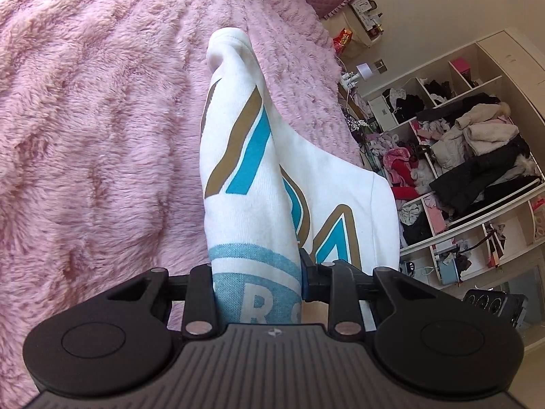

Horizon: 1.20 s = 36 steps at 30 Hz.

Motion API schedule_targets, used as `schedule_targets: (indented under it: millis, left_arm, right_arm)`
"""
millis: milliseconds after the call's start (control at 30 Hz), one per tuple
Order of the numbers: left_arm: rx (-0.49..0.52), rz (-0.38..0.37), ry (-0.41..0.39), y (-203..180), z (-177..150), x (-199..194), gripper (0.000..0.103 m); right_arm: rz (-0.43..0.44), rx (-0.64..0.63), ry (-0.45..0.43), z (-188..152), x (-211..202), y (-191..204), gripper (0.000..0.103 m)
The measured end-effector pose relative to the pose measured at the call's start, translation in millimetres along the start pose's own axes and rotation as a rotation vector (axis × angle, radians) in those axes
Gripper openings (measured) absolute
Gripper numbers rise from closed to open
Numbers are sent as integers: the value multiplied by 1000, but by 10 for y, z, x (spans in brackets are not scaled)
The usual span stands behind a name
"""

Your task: Fold small clothes

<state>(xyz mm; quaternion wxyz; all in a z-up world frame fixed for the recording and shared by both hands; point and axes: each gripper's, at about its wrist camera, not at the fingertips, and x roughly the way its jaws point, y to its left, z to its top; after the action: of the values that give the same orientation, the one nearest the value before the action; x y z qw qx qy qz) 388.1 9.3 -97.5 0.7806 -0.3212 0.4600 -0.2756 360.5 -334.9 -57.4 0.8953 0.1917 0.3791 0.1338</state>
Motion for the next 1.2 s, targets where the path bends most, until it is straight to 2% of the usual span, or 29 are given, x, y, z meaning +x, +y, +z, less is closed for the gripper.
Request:
schedule_targets:
  millis: [133,367,600,733,867,967,1033,1133,1200]
  left_arm:
    - [33,38,-37,-57,-101,-476,32]
    - [49,91,-95,77,-278,-1192,32]
    - [-10,112,-135,557,-425,-1466,32]
    - [-36,125,-129,973,-540,-1408,32]
    - [-82,142,-82,1407,-688,-1210,33]
    - [-120,64,-96,1628,-740,-1247,36]
    - [-99,46,-90,1661,-732,-1348,39]
    - [-27,105,-95,1604,-712,-1626,43]
    - [22,156,-122,1506,-725,-1848,41]
  right_arm:
    - [39,-26,10,-100,-157,444,22]
    - [88,-91,29,-392,-303,1188,22]
    - [95,-131,80,-741,-85,1630,22]
    - [82,-131,122,-976,239,1595,23]
    - [63,-125,187,-1253,628,1360,24]
    - [118,-107,168,-1360,734,1116,31]
    - [155,-95,160,-1356,719,978,41]
    - [151,-120,148,-1295,615,884,49]
    - [126,-143,132,-1245,541,898,49]
